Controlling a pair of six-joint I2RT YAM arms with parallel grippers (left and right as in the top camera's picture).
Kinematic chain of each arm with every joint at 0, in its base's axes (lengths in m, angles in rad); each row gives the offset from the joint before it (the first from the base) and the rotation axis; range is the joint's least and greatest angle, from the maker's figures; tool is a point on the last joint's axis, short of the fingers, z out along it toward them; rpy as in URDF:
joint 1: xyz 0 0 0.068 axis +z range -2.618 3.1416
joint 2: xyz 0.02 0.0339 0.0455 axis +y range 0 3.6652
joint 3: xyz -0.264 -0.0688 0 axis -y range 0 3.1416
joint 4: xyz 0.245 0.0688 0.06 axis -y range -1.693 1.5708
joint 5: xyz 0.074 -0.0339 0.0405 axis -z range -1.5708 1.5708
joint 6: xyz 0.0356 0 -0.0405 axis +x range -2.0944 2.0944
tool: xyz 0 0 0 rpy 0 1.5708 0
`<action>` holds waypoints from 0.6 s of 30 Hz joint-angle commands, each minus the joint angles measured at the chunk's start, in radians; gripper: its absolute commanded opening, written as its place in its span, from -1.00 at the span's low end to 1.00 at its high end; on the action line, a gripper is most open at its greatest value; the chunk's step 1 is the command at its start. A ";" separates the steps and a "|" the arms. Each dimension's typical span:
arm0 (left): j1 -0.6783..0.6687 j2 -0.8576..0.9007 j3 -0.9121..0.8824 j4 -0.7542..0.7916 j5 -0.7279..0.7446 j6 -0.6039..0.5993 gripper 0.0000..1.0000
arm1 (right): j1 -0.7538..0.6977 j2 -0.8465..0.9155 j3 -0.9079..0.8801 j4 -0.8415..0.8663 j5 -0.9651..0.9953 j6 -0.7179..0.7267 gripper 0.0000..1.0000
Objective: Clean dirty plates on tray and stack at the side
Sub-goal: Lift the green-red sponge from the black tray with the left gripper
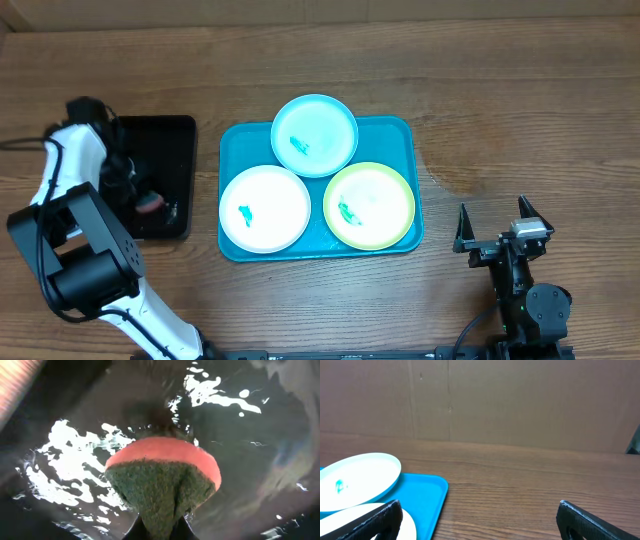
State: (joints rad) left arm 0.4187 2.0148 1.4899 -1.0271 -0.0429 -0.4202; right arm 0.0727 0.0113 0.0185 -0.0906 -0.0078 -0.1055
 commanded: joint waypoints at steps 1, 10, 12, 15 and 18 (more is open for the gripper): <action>-0.010 -0.001 0.198 -0.113 0.022 -0.006 -0.92 | 0.005 -0.008 -0.010 0.006 0.007 0.000 1.00; -0.021 -0.001 0.566 -0.393 0.134 -0.006 -0.92 | 0.005 -0.008 -0.010 0.006 0.007 0.000 1.00; -0.021 -0.001 0.572 -0.402 0.132 -0.006 -0.92 | 0.005 -0.008 -0.010 0.006 0.006 0.000 1.00; -0.026 0.002 0.521 -0.373 0.077 -0.007 -0.91 | 0.005 -0.008 -0.010 0.006 0.007 0.000 1.00; -0.037 0.010 0.384 -0.298 -0.015 -0.007 -0.92 | 0.005 -0.008 -0.010 0.006 0.007 0.000 1.00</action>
State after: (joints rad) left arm 0.3977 2.0144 1.9896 -1.3689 0.0311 -0.4202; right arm 0.0727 0.0113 0.0185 -0.0898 -0.0074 -0.1051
